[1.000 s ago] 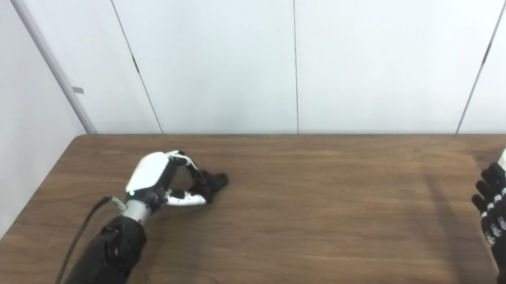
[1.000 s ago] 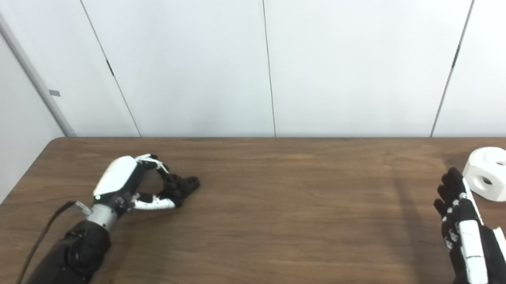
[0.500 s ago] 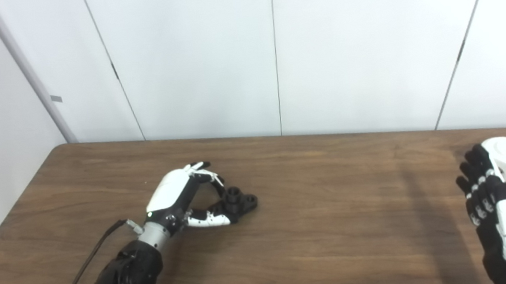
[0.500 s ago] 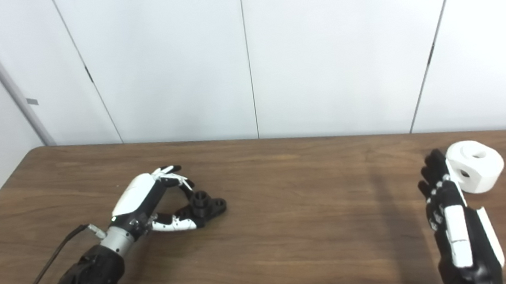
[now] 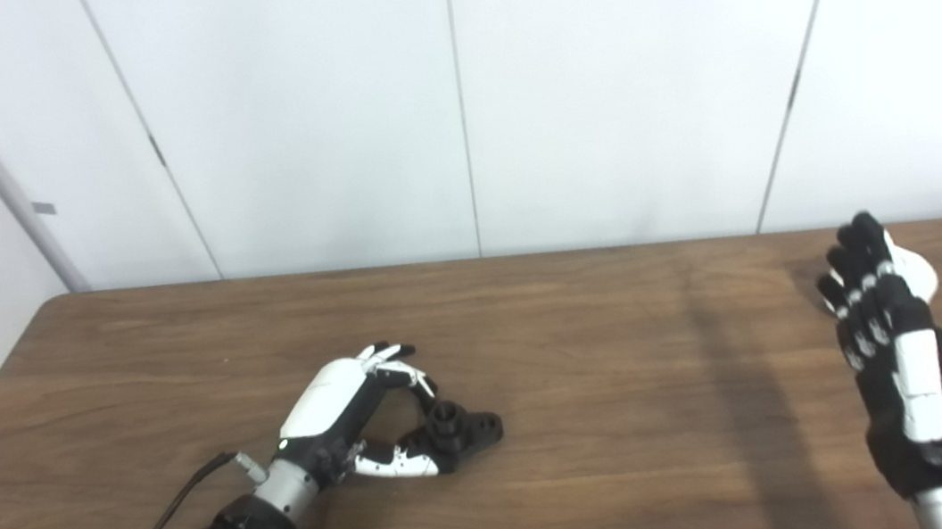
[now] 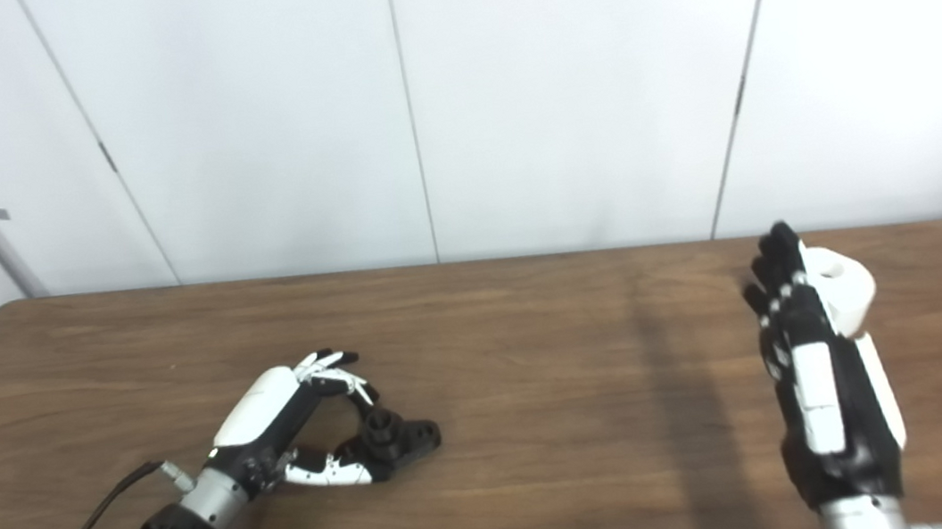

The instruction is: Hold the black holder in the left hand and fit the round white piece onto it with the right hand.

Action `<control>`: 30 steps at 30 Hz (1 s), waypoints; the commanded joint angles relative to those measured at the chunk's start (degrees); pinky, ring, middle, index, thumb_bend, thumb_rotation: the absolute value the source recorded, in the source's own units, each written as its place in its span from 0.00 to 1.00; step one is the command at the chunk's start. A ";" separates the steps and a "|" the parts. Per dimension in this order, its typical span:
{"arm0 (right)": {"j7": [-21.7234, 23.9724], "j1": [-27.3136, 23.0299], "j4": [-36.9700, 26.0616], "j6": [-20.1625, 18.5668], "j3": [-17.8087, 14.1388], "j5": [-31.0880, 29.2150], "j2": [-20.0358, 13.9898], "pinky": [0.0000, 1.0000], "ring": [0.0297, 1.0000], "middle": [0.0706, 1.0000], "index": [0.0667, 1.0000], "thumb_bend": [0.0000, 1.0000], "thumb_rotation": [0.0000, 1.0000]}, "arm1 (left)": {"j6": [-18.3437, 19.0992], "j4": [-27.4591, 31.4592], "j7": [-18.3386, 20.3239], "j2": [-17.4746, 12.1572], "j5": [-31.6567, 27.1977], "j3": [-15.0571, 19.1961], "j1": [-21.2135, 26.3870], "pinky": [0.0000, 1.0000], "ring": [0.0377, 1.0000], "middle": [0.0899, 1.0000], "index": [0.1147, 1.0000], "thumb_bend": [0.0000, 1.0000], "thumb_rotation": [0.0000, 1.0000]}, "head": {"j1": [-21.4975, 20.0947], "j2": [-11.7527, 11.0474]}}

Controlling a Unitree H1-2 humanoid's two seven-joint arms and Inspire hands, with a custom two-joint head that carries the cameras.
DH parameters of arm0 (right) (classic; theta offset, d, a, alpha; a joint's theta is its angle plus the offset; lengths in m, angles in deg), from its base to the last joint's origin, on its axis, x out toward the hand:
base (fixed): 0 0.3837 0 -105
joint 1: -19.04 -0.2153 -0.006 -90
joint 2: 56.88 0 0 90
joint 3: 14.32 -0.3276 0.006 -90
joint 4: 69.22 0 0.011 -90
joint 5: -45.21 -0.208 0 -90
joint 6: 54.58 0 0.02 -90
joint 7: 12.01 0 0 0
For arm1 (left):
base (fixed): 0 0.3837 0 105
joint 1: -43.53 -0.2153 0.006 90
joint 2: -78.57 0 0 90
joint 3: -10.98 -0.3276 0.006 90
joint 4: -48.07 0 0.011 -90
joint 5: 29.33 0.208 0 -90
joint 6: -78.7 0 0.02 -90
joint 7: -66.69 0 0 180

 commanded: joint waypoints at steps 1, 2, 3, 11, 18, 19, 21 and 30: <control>-0.33 -1.94 -3.06 -0.06 0.38 0.77 0.44 0.97 1.00 1.00 1.00 0.51 0.98 | -1.57 1.98 0.27 -0.22 -0.38 -0.05 0.95 0.99 0.91 0.66 0.42 0.52 0.05 | -0.70 0.10; -0.43 -2.00 -3.53 -0.40 0.51 1.00 0.65 0.97 1.00 1.00 1.00 0.50 0.97 | -1.87 2.06 0.43 0.01 -0.47 -0.26 0.85 0.99 0.91 0.66 0.42 0.52 0.05 | -1.16 0.15; -0.52 -2.02 -3.94 -0.66 0.63 1.24 0.81 0.98 1.00 1.00 1.00 0.50 0.97 | -2.20 2.08 0.55 0.23 -0.57 -0.46 0.77 0.98 0.91 0.66 0.41 0.52 0.05 | -1.37 0.20; -1.10 -2.43 -5.18 -1.65 1.22 3.04 1.56 0.98 1.00 1.00 1.00 0.52 0.97 | -3.42 3.22 2.77 1.79 -1.12 -2.10 -0.03 1.00 0.91 0.66 0.42 0.52 0.05 | -4.26 0.41; -1.31 -2.46 -5.36 -1.22 1.67 4.25 1.78 0.99 1.00 1.00 1.00 0.51 0.96 | -5.89 1.93 2.27 3.51 -0.50 -3.40 -0.31 0.97 0.90 0.65 0.41 0.52 0.05 | -6.43 0.30; -1.42 -2.48 -5.46 -1.19 1.65 4.52 1.79 0.99 1.00 1.00 1.00 0.51 0.96 | -6.06 1.69 2.10 3.82 -0.20 -3.54 -0.29 0.97 0.90 0.65 0.41 0.52 0.05 | -6.63 0.28; -1.49 -2.53 -5.65 -1.13 1.70 4.96 1.75 0.97 1.00 1.00 1.00 0.53 0.96 | -6.34 1.29 1.96 4.28 0.23 -3.64 -0.23 0.97 0.90 0.65 0.41 0.52 0.05 | -7.18 0.20; -1.15 -2.42 -5.60 -0.10 2.04 6.08 1.47 0.96 1.00 1.00 1.00 0.56 0.96 | -7.30 0.07 1.35 4.87 1.10 -3.51 0.24 1.00 0.94 0.68 0.41 0.52 0.05 | -9.51 0.11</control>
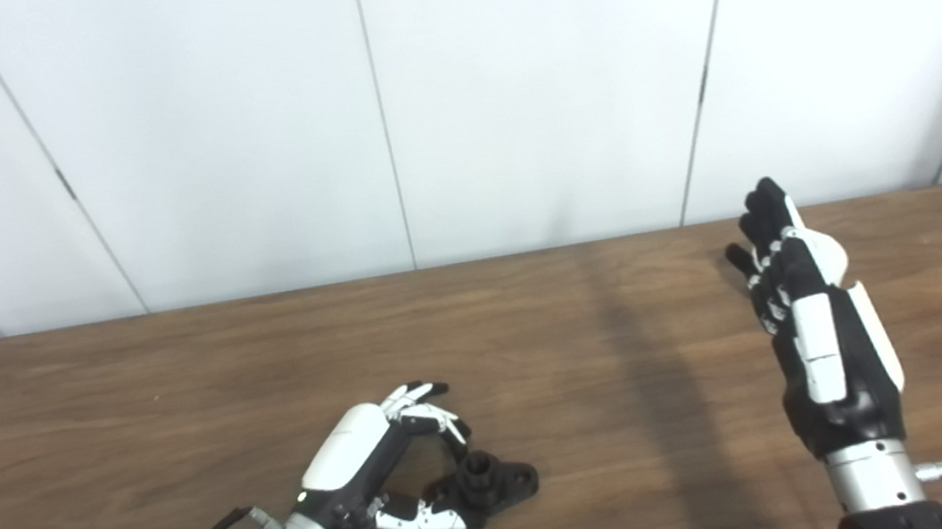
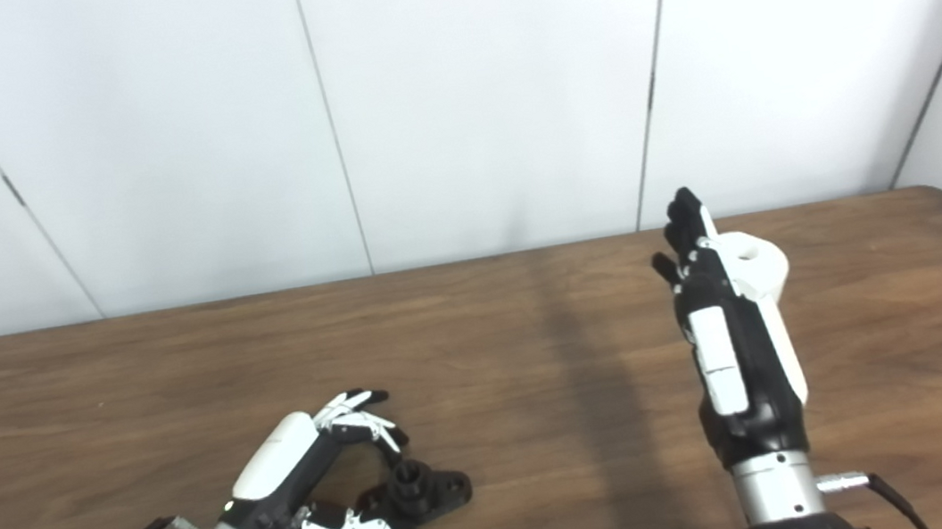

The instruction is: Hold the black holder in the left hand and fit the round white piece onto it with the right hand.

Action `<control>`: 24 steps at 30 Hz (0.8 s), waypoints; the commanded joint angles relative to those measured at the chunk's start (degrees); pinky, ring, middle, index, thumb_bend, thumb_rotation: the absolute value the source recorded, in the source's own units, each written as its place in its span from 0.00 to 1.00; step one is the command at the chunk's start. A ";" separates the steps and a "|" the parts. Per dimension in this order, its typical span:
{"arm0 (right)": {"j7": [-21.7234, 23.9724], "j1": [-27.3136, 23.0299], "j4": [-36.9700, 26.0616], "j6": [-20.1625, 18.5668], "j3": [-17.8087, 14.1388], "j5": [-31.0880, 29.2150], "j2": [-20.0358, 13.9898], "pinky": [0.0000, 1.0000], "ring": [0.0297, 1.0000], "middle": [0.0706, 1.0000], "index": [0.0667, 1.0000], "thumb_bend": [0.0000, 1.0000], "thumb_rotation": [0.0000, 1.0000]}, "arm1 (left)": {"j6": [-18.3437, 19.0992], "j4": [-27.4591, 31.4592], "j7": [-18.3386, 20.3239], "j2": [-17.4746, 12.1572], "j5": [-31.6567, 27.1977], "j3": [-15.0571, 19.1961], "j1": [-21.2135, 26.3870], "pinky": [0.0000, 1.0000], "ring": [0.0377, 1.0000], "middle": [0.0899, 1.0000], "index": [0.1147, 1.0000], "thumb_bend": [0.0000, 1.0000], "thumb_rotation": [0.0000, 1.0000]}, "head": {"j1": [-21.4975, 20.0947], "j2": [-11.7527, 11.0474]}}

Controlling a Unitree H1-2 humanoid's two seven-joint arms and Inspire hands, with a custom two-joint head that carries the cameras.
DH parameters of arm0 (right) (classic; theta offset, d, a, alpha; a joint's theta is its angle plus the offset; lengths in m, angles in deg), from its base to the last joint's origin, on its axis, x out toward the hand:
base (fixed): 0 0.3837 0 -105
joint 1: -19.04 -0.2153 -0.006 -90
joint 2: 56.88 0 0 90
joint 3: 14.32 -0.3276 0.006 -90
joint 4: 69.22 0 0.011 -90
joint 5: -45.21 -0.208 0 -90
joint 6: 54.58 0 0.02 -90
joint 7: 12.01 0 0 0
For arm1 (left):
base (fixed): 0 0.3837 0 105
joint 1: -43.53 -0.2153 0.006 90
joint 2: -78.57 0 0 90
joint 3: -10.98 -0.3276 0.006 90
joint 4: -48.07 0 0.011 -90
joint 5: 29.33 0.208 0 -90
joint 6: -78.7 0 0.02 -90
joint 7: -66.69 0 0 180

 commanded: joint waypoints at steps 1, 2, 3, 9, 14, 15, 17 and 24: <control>0.31 -1.48 -2.50 2.74 0.15 0.05 -0.16 0.96 1.00 1.00 1.00 0.56 0.96 | -1.12 0.04 -0.51 -0.82 0.70 0.20 1.28 1.00 0.94 0.68 0.41 0.52 0.05 | -0.11 0.05; 0.18 -1.45 -2.50 2.74 0.05 -0.02 -0.05 0.96 1.00 1.00 1.00 0.57 0.96 | -0.78 0.16 -0.24 -0.96 0.78 0.21 1.36 1.00 0.94 0.69 0.41 0.52 0.05 | -0.28 0.09; 0.09 -1.40 -2.52 2.73 0.03 0.10 0.01 0.95 1.00 1.00 1.00 0.57 0.95 | -0.69 0.12 -0.09 -1.12 0.82 0.22 1.45 1.00 0.93 0.70 0.41 0.52 0.05 | -0.42 0.01; 0.06 -1.07 -3.00 2.08 0.06 0.02 0.19 0.96 1.00 1.00 1.00 0.58 0.94 | -0.52 -0.04 0.03 -1.69 0.88 0.46 1.51 1.00 0.95 0.71 0.41 0.52 0.05 | -0.98 0.02; -0.25 -1.16 -4.47 0.61 -1.08 -0.58 -0.24 0.97 1.00 1.00 1.00 0.54 0.96 | 0.57 0.69 1.00 -2.23 1.10 0.29 1.45 1.00 0.96 0.71 0.41 0.52 0.05 | -1.12 0.08; -0.48 -1.39 -5.05 -0.33 -1.66 -0.77 -0.39 0.98 1.00 1.00 1.00 0.54 0.97 | 0.50 0.66 1.10 -2.30 1.01 0.25 1.47 1.00 0.96 0.71 0.41 0.52 0.05 | -1.12 0.08; -1.26 -2.25 -5.89 -1.99 -3.55 -0.64 -1.07 0.96 0.99 1.00 0.99 0.56 0.93 | 0.38 0.53 1.24 -2.36 0.65 0.24 1.45 1.00 0.96 0.71 0.41 0.52 0.05 | -1.81 0.34; -3.00 -5.17 -6.19 -4.51 -9.59 9.12 -8.47 0.83 0.91 0.90 0.85 0.53 0.53 | -0.21 -0.07 1.38 -2.41 0.47 0.21 1.38 1.00 0.96 0.70 0.41 0.52 0.05 | -3.12 0.25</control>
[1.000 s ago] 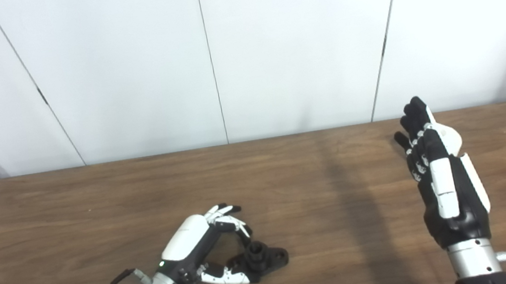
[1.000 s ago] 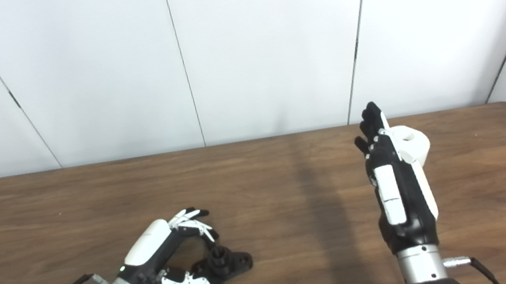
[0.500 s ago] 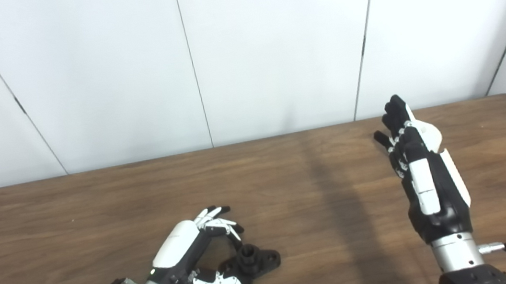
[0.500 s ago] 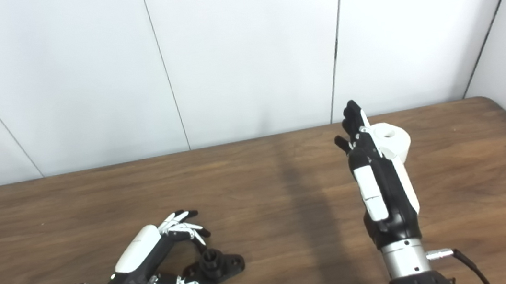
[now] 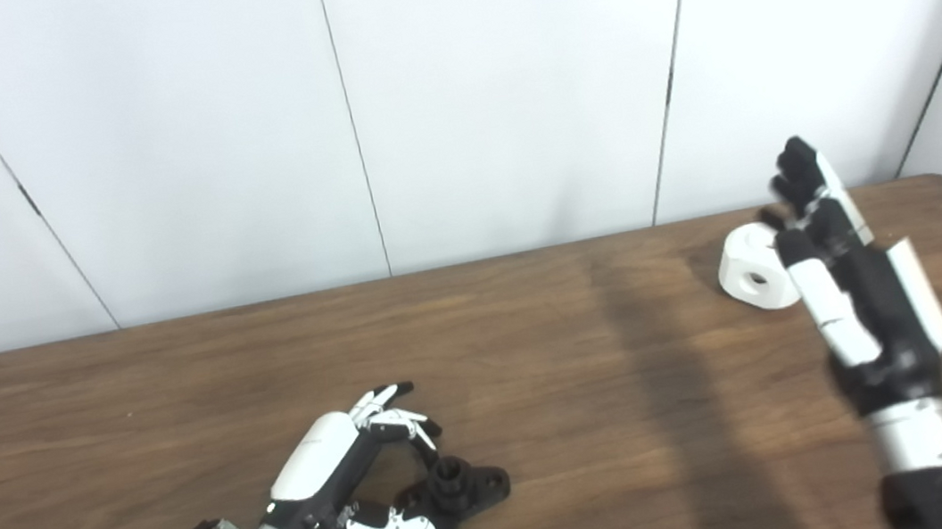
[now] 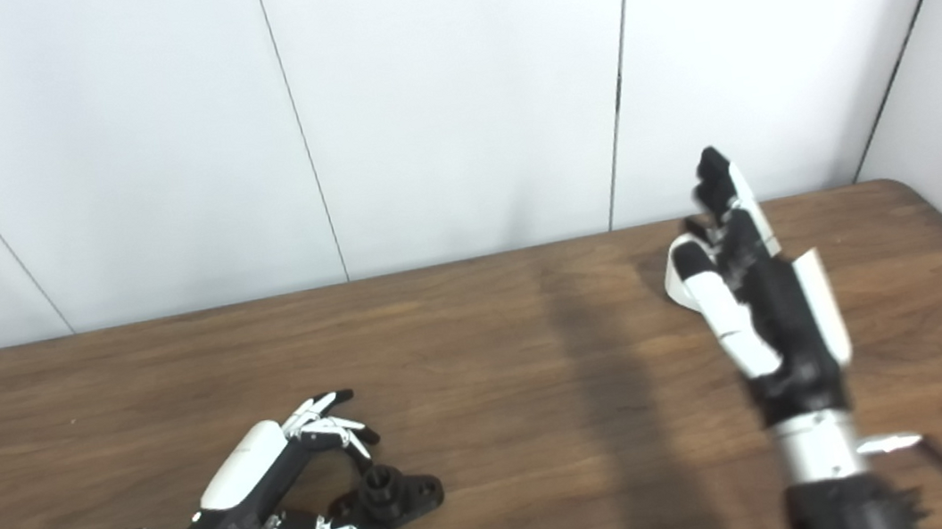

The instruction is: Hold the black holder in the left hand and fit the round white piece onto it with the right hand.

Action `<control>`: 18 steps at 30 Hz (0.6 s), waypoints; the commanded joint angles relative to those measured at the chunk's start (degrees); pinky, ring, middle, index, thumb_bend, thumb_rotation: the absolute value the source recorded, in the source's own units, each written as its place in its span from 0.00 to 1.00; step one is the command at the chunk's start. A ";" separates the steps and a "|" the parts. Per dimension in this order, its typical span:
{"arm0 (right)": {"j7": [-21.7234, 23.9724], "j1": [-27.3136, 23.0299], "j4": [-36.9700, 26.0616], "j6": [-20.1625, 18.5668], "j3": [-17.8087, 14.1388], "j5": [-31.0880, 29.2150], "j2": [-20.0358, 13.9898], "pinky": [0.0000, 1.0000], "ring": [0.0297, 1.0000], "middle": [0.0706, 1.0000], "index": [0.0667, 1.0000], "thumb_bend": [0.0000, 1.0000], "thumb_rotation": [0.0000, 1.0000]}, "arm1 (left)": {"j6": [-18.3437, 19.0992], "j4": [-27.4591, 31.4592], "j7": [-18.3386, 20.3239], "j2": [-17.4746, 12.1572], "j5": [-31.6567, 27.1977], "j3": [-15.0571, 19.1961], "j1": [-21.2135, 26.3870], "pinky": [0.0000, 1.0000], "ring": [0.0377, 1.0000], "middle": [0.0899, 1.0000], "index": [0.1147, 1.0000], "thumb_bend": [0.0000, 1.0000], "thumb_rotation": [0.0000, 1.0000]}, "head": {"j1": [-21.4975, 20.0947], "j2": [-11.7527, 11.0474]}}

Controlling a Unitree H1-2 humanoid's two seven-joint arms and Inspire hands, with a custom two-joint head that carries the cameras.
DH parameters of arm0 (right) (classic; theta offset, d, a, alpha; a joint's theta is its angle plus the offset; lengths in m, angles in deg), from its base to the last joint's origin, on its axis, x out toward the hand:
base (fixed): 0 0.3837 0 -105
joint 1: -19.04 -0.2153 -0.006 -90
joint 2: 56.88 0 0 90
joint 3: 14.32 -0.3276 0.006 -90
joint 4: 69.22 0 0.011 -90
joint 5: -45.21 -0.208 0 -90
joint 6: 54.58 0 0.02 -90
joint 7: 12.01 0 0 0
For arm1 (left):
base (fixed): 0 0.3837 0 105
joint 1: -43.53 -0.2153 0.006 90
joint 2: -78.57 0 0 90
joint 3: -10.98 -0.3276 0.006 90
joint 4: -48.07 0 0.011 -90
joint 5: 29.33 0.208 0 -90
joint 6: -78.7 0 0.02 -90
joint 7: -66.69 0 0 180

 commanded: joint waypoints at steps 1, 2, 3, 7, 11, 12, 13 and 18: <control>-1.60 -2.27 -1.69 0.65 -1.62 3.50 -1.64 0.80 0.88 0.87 0.83 0.54 0.51 | -0.80 -0.12 0.00 -1.09 0.43 0.11 0.93 1.00 0.96 0.70 0.41 0.52 0.05 | -0.05 0.08; -1.73 -2.61 -1.35 0.55 -2.32 4.19 -2.48 0.79 0.87 0.86 0.82 0.55 0.49 | -0.90 -0.12 -0.06 -1.07 0.32 0.16 0.86 1.00 0.96 0.70 0.41 0.52 0.05 | -0.05 0.08; -1.75 -2.82 -1.14 0.47 -2.76 4.53 -2.96 0.79 0.86 0.86 0.82 0.55 0.47 | -0.97 -0.12 -0.09 -1.06 0.25 0.19 0.82 1.00 0.95 0.70 0.41 0.52 0.05 | -0.05 0.08; -2.83 -4.43 4.37 2.08 -5.87 6.28 -6.44 0.78 0.85 0.87 0.81 0.58 0.41 | -1.06 -0.76 -0.46 -0.81 -0.15 0.43 0.59 1.00 0.95 0.70 0.41 0.52 0.05 | -1.99 -0.20; -4.64 -5.90 10.90 5.54 -6.84 8.47 -8.50 0.73 0.83 0.85 0.80 0.64 0.35 | -1.19 -0.66 -0.32 -1.04 -0.44 0.59 0.24 1.00 0.95 0.70 0.41 0.52 0.05 | -3.56 -0.49; -5.04 -6.05 11.83 5.86 -6.70 9.52 -8.87 0.73 0.83 0.85 0.79 0.65 0.34 | -1.17 -0.60 -0.18 -1.10 -0.64 0.69 0.16 1.00 0.95 0.70 0.41 0.52 0.05 | -4.05 -0.47; -5.42 -6.17 12.89 5.94 -6.47 11.01 -9.42 0.73 0.83 0.84 0.79 0.66 0.33 | -1.30 -0.59 -0.15 -1.17 -0.75 0.76 0.09 1.00 0.95 0.70 0.41 0.52 0.05 | -4.29 -0.46; -5.34 -7.47 17.92 4.52 -5.44 14.12 -11.57 0.75 0.86 0.85 0.79 0.72 0.32 | -1.20 -0.39 0.60 -1.82 -1.64 1.46 0.24 1.00 0.95 0.70 0.41 0.52 0.05 | -8.77 -0.15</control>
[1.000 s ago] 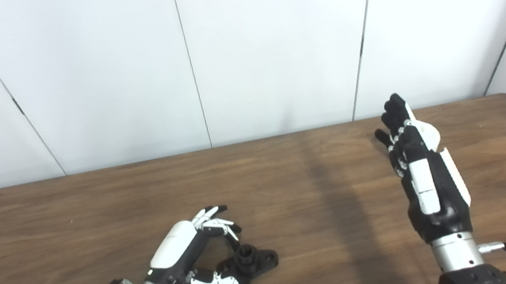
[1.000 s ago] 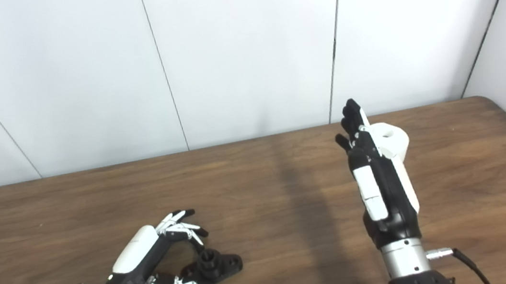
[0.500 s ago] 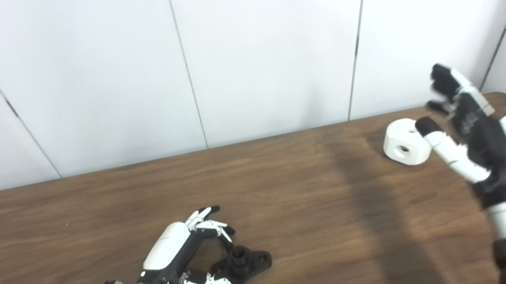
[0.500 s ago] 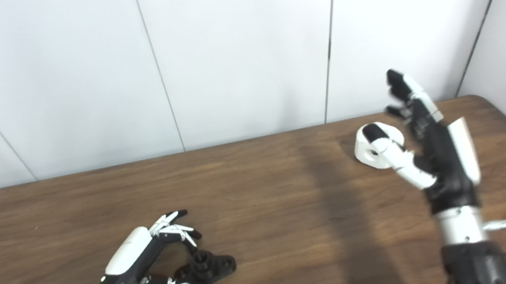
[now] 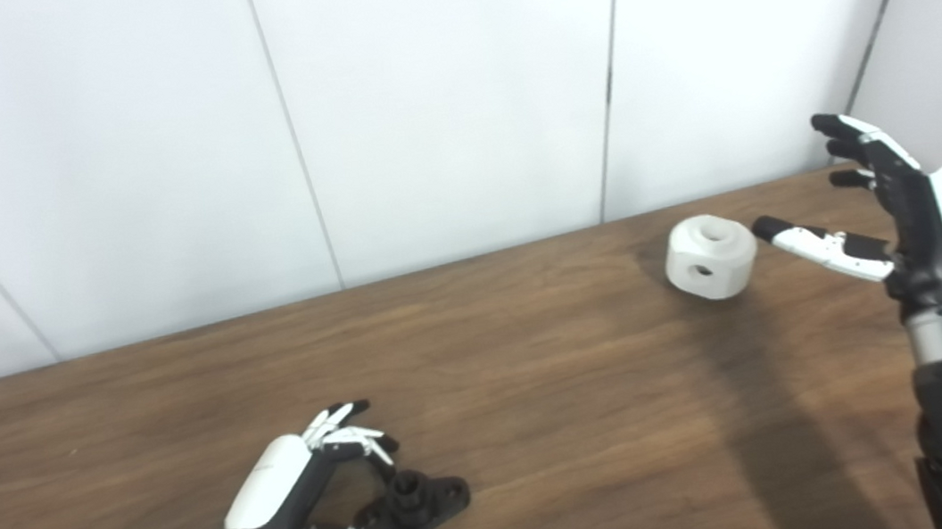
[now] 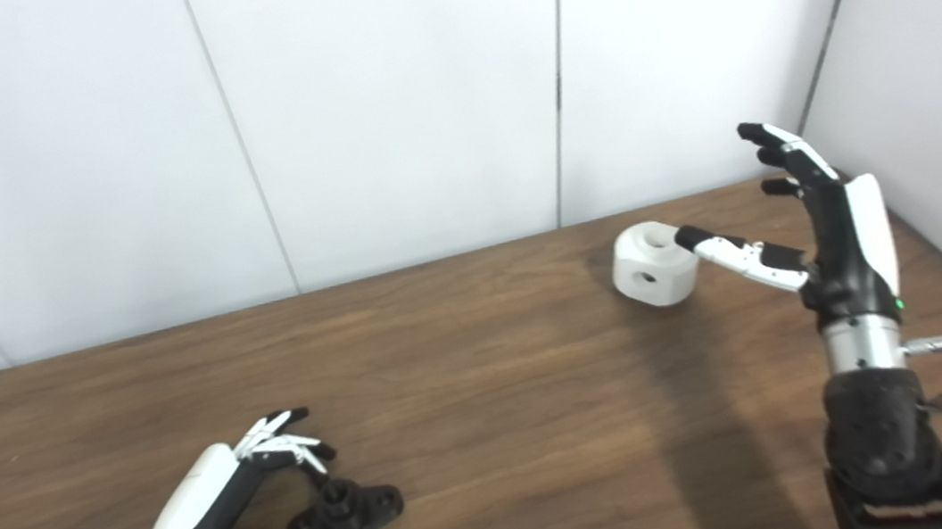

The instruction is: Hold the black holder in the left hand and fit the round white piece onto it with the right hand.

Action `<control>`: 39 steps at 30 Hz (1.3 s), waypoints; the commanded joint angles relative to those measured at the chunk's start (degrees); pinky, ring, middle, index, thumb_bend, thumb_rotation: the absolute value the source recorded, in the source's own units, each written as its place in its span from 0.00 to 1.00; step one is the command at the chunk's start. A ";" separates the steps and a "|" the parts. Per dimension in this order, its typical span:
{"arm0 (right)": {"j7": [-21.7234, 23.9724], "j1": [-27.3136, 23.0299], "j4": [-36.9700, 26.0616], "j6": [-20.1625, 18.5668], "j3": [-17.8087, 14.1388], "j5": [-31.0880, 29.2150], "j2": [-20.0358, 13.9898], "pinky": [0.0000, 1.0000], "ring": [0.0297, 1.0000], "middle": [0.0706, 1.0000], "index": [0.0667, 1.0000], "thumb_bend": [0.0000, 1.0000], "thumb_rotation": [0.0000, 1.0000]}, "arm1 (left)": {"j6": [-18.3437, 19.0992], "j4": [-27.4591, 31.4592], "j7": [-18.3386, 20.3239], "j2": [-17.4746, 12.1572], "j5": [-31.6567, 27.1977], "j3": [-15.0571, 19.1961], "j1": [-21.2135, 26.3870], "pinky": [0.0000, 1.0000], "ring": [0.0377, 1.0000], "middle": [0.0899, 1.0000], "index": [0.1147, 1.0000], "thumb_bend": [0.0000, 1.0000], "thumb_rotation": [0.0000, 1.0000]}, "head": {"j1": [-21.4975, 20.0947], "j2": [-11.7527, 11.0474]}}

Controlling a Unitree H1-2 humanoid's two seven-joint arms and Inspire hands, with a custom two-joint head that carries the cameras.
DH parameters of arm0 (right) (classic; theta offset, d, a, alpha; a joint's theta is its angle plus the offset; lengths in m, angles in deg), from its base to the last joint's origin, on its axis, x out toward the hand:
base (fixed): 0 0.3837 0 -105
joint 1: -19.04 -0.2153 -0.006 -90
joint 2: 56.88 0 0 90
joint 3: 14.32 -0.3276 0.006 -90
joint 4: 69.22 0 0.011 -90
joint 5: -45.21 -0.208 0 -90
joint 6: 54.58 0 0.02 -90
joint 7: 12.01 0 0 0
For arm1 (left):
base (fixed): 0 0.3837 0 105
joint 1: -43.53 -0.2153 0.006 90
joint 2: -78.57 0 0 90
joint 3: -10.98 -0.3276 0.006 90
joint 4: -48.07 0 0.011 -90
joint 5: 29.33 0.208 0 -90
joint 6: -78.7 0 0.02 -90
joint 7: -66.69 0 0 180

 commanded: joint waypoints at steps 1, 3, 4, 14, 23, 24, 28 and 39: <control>-0.01 -2.57 0.14 0.33 0.30 1.43 -2.11 0.76 0.86 0.86 0.80 0.74 0.33 | -0.16 0.34 0.26 -1.85 -0.44 0.76 0.55 1.00 0.95 0.70 0.41 0.52 0.05 | -0.57 0.05; 0.83 -3.23 1.16 -2.19 0.92 2.11 -2.59 0.78 0.88 0.87 0.81 0.76 0.34 | -0.62 0.22 0.22 -2.07 -0.70 1.07 0.76 1.00 0.94 0.70 0.41 0.52 0.05 | -1.14 -0.14; 1.22 -3.53 1.69 -3.15 1.25 2.38 -2.84 0.78 0.88 0.87 0.81 0.78 0.37 | -0.79 0.12 0.32 -2.21 -0.87 1.15 0.87 1.00 0.94 0.70 0.41 0.52 0.05 | -1.21 -0.17; 4.33 -7.02 7.05 -10.61 4.42 5.43 -5.89 0.75 0.88 0.89 0.82 0.81 0.42 | -0.84 -0.31 0.93 -2.36 -1.47 0.80 1.42 1.00 0.93 0.69 0.41 0.52 0.05 | -2.16 -0.48; 4.11 -9.86 12.69 -11.59 6.50 5.60 -7.30 0.82 0.93 0.91 0.84 0.79 0.40 | -1.30 -0.81 0.98 -2.28 -1.65 0.60 1.77 1.00 0.93 0.69 0.41 0.52 0.05 | -2.93 -1.23; 3.89 -10.21 13.54 -11.40 6.69 5.65 -7.33 0.82 0.93 0.91 0.83 0.79 0.39 | -1.35 -0.84 1.07 -2.30 -1.86 0.64 1.76 1.00 0.93 0.69 0.41 0.52 0.05 | -2.96 -1.24; 2.67 -11.67 17.17 -10.90 7.29 5.94 -7.40 0.81 0.95 0.92 0.82 0.82 0.40 | -0.72 -0.40 1.63 -2.36 -2.21 0.66 1.65 1.00 0.93 0.69 0.41 0.52 0.05 | -3.29 -1.55; 1.51 -14.47 23.20 -10.03 10.27 7.14 -8.28 0.80 0.97 0.93 0.81 0.87 0.44 | -0.78 0.21 1.93 -2.35 -2.57 1.02 1.16 1.00 0.93 0.69 0.41 0.52 0.04 | -4.06 -1.51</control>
